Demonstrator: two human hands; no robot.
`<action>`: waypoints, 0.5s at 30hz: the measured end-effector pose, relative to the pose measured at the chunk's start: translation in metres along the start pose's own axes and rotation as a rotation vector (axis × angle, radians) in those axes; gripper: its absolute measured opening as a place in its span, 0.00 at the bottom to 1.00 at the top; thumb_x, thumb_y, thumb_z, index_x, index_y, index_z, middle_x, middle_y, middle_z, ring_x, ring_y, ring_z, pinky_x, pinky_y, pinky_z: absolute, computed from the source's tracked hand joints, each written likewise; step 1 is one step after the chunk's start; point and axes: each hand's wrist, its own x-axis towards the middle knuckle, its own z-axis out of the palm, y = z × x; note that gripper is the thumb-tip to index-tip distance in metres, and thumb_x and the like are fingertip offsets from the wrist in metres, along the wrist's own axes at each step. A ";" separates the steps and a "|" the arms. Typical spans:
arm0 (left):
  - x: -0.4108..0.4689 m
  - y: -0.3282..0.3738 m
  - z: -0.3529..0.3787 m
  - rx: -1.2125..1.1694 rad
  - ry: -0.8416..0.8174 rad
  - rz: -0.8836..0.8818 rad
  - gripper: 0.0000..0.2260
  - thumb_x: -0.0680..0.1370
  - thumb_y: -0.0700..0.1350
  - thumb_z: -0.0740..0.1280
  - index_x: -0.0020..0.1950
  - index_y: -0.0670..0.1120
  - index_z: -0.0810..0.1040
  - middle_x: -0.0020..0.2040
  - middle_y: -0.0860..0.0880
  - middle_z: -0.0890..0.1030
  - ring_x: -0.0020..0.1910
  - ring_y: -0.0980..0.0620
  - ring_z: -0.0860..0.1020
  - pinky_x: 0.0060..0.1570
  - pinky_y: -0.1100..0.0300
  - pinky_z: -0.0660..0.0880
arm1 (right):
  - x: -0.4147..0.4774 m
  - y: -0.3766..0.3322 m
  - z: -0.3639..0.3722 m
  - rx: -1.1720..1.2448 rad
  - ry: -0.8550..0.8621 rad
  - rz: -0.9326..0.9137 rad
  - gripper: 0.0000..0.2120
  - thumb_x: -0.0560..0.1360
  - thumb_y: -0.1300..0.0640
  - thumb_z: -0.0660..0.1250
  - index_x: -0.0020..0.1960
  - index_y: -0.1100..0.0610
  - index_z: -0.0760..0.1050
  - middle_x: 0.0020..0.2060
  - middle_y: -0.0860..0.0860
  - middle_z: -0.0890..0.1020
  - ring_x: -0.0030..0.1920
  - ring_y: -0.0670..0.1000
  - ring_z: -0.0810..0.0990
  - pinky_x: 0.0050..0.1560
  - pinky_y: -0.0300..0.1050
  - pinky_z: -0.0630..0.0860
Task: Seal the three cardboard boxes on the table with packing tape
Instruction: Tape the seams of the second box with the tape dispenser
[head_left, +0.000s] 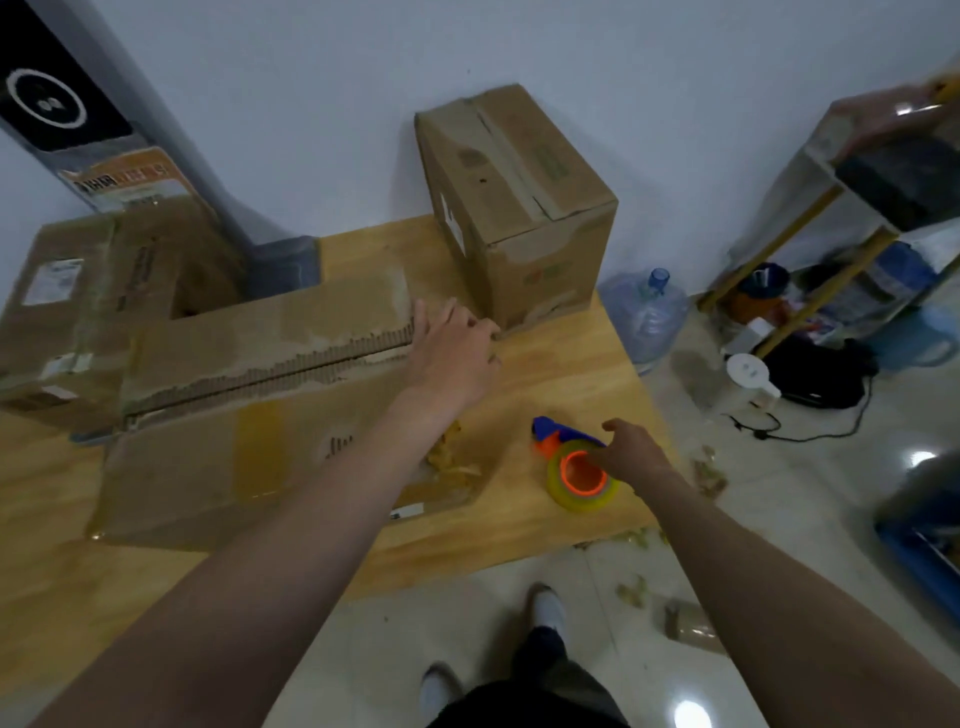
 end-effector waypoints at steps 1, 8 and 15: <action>0.006 0.003 0.003 0.036 -0.027 -0.018 0.18 0.82 0.54 0.62 0.72 0.56 0.75 0.70 0.50 0.73 0.78 0.47 0.59 0.78 0.37 0.38 | 0.010 0.004 0.003 0.007 -0.028 0.011 0.33 0.75 0.48 0.72 0.77 0.53 0.65 0.67 0.58 0.74 0.58 0.61 0.79 0.48 0.55 0.79; 0.024 0.013 0.015 0.114 -0.028 -0.141 0.13 0.82 0.54 0.61 0.64 0.59 0.81 0.65 0.51 0.78 0.75 0.48 0.65 0.73 0.35 0.29 | 0.049 0.018 0.026 -0.032 -0.107 -0.050 0.23 0.79 0.57 0.65 0.73 0.56 0.70 0.60 0.60 0.79 0.48 0.63 0.83 0.49 0.60 0.82; 0.029 0.016 0.015 0.068 -0.011 -0.180 0.12 0.81 0.53 0.62 0.60 0.59 0.83 0.62 0.54 0.79 0.72 0.48 0.68 0.72 0.35 0.28 | 0.055 0.025 0.029 -0.009 -0.137 -0.008 0.19 0.79 0.57 0.64 0.69 0.55 0.74 0.51 0.58 0.81 0.40 0.61 0.84 0.36 0.58 0.84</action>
